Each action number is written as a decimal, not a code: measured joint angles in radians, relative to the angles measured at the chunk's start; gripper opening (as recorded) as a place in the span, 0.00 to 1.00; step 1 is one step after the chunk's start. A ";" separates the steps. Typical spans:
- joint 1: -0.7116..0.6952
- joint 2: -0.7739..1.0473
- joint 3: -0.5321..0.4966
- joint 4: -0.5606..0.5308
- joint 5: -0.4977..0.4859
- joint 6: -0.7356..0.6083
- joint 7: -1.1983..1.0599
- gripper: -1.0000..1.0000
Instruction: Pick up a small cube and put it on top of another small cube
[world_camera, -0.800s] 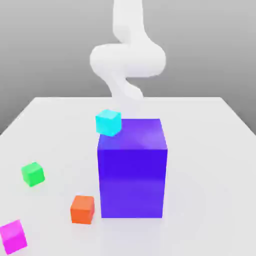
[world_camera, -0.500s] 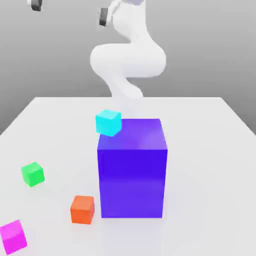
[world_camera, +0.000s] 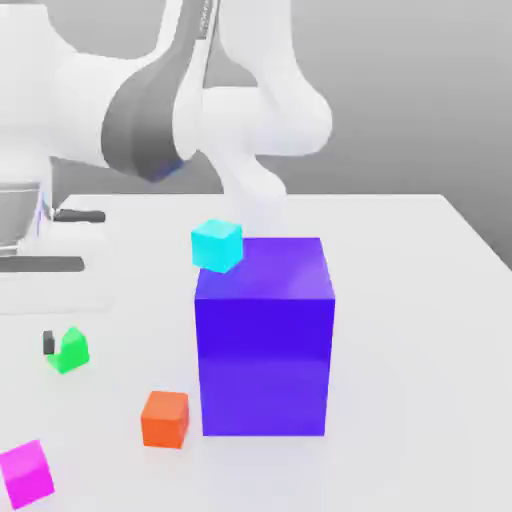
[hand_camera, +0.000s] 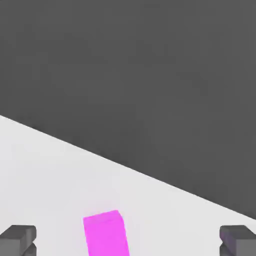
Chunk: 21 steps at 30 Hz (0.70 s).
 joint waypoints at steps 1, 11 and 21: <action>-0.021 0.036 0.008 0.001 0.024 0.011 -0.052 0.50; -0.182 0.350 0.113 0.037 0.167 0.174 -0.323 0.00; -0.164 0.234 0.089 0.010 0.141 0.082 -0.306 0.00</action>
